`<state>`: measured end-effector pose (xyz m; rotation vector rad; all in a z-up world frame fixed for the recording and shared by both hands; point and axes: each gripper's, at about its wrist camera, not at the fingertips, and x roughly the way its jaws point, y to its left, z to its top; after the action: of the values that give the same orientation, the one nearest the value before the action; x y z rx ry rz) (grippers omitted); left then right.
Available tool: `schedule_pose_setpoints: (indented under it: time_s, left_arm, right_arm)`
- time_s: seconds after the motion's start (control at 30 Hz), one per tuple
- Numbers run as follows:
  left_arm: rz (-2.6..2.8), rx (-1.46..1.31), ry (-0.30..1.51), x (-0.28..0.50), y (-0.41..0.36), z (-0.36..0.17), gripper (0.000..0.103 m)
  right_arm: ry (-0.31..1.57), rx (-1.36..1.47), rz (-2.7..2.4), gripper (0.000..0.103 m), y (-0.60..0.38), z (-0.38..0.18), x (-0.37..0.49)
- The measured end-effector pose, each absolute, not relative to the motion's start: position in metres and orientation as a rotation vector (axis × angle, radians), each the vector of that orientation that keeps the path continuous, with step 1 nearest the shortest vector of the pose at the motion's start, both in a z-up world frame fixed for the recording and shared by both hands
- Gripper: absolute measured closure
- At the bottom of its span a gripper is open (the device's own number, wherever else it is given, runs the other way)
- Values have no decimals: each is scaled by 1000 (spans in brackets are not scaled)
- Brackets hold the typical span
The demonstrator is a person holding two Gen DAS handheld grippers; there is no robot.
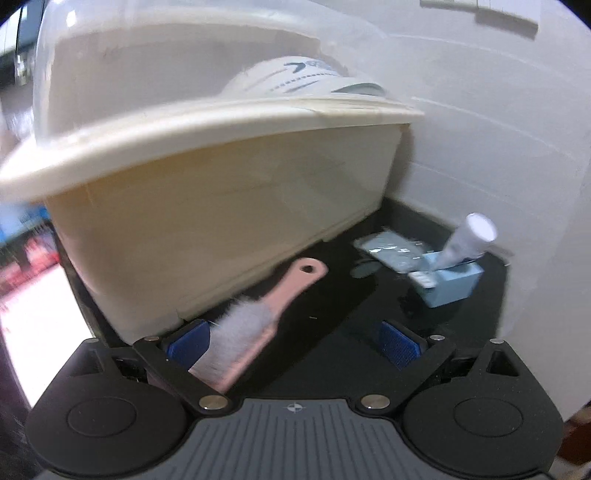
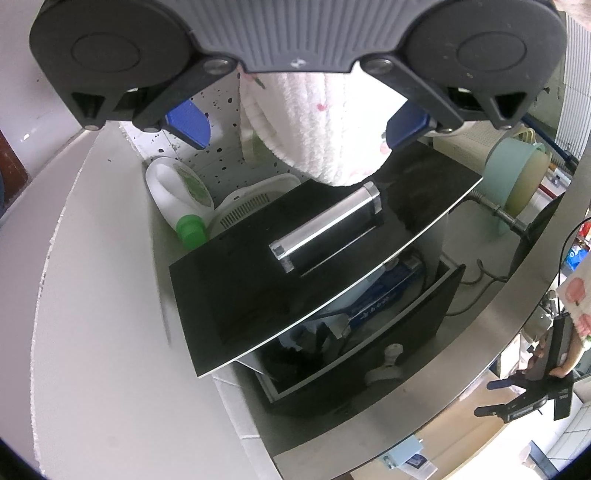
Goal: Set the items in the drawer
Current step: 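Move the left gripper to the pink brush and close on its bristles, then lift the pink brush off the countertop with the left gripper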
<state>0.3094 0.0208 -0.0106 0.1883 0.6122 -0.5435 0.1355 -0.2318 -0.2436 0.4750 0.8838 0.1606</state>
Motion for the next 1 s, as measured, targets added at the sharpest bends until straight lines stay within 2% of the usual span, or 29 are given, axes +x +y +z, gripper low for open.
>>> schedule_pose_setpoints:
  time_s: [0.27, 0.37, 0.43, 0.5, 0.63, 0.7, 0.8, 1.0]
  left_arm:
    - [-449, 272, 647, 324, 14, -30, 3]
    - [-415, 303, 655, 324, 11, -35, 17]
    - [-437, 291, 655, 321, 11, -34, 22]
    - [-465, 283, 660, 315, 10, -32, 32]
    - [-486, 293, 658, 297, 7, -33, 45]
    - [-498, 282, 662, 288, 6, -34, 58]
    - [-502, 276, 662, 275, 6, -33, 70]
    - [-514, 284, 647, 249, 10, -36, 70]
  right_arm:
    - [872, 485, 146, 1, -236, -242, 132]
    - [877, 492, 136, 1, -237, -243, 131]
    - [879, 497, 127, 1, -239, -244, 131]
    - [882, 499, 120, 1, -240, -245, 131]
    - [879, 504, 136, 1, -238, -245, 132]
    - [876, 494, 155, 1, -234, -245, 132]
    - [876, 479, 183, 1, -227, -243, 132]
    - [864, 485, 200, 1, -225, -238, 127]
